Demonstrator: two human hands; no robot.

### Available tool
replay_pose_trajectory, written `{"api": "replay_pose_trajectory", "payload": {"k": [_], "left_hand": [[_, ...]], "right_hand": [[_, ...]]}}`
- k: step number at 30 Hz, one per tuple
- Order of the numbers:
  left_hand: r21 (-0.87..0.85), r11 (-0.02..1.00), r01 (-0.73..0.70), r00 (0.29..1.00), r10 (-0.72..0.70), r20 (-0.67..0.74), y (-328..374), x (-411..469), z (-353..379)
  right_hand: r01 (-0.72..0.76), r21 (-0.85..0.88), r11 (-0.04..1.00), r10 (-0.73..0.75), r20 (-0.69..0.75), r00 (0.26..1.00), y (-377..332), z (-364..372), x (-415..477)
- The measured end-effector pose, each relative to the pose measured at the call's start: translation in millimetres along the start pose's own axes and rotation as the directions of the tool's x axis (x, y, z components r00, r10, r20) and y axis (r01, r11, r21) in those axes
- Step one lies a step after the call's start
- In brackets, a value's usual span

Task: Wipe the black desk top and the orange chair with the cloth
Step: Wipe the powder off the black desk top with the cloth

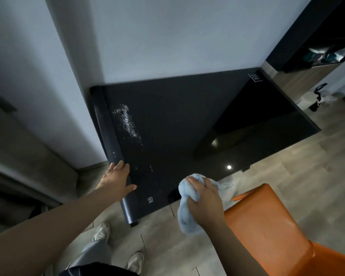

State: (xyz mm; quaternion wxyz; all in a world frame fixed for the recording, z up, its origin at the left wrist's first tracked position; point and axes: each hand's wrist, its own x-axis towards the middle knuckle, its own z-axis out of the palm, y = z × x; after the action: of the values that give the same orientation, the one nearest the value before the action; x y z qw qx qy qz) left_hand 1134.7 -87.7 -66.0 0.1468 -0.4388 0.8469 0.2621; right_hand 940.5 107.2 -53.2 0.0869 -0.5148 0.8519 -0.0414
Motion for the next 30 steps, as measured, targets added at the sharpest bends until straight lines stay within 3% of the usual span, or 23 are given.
{"api": "replay_pose_trajectory", "payload": {"k": [3,9,17,22,26,30], "left_hand": [[-0.022,1.0,0.01,1.0,-0.01,-0.004,-13,5,-17],[-0.08,0.997,-0.011,0.999,0.007,-0.05,-50,22,-48],[-0.1,0.995,0.01,1.0,-0.009,0.013,-122,65,-98],[-0.106,0.994,-0.035,0.999,0.036,0.008,-157,95,-127],[-0.132,0.989,-0.065,0.998,0.068,0.012,-164,114,-145],[-0.147,0.982,-0.12,0.992,0.123,0.01,-160,134,-156]], "right_hand": [[0.005,0.027,1.0,-0.002,-0.109,0.994,-18,-8,24],[0.024,0.168,0.985,-0.002,-0.127,0.992,-66,-30,80],[0.1,0.144,0.985,-0.065,-0.231,0.971,-152,-42,184],[0.039,0.169,0.985,-0.018,-0.123,0.992,-182,-47,233],[0.079,0.149,0.986,-0.055,-0.161,0.985,-193,-50,272],[0.088,0.104,0.991,-0.077,-0.107,0.991,-197,-50,326]]}}
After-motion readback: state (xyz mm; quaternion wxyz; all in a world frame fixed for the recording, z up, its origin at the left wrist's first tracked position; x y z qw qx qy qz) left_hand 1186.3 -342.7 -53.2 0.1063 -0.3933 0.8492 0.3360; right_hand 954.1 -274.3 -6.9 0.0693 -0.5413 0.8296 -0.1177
